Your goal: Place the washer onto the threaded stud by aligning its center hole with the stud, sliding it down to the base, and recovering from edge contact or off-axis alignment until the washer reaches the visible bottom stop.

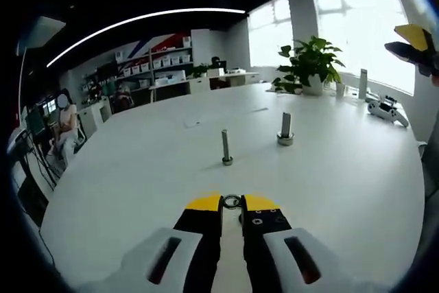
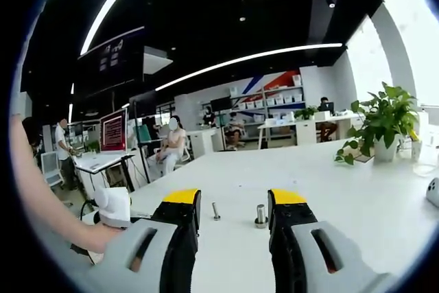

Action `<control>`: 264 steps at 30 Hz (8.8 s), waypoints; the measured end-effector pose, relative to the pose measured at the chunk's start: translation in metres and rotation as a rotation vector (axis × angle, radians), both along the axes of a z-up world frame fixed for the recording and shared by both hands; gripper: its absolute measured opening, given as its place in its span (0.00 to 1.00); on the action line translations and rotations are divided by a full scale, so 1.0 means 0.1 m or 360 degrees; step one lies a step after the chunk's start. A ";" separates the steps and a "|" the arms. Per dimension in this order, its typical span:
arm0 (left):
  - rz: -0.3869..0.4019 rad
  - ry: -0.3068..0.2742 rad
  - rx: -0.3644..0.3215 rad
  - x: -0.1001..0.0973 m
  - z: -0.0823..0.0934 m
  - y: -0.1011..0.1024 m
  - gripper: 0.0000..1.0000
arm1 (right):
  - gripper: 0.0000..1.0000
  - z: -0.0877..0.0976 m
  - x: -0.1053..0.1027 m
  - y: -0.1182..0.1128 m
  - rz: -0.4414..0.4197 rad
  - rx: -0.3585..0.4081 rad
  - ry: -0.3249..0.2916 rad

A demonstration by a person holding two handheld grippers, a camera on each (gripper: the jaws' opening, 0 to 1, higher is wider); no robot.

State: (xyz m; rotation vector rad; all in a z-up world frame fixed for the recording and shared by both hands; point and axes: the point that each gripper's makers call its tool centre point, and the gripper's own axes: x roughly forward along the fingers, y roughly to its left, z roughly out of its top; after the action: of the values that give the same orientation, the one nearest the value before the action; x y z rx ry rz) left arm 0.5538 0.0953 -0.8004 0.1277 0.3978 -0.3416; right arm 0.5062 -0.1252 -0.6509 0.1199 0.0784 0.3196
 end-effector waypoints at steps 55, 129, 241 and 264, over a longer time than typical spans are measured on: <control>-0.0058 -0.0038 0.0017 0.91 0.20 -0.25 0.08 | 0.41 -0.01 0.01 0.01 0.0010 0.0018 0.0013; -0.0092 -0.0019 0.0049 1.02 0.12 -0.34 0.13 | 0.42 -0.01 0.03 0.02 0.0016 0.0054 0.0024; 0.0092 -0.0303 -0.0306 -0.69 1.41 0.34 0.22 | 0.42 -0.07 -0.04 0.04 0.0052 -0.0113 0.0000; 0.0045 -0.0236 -0.0288 -0.52 1.14 0.20 0.22 | 0.42 -0.08 -0.03 0.06 0.0057 -0.0104 0.0002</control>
State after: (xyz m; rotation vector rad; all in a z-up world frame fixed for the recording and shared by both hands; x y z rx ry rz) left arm 0.5022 0.1152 -0.6867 -0.0296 0.2205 -0.3364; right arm 0.5033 -0.1196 -0.6590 0.0537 0.0923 0.3522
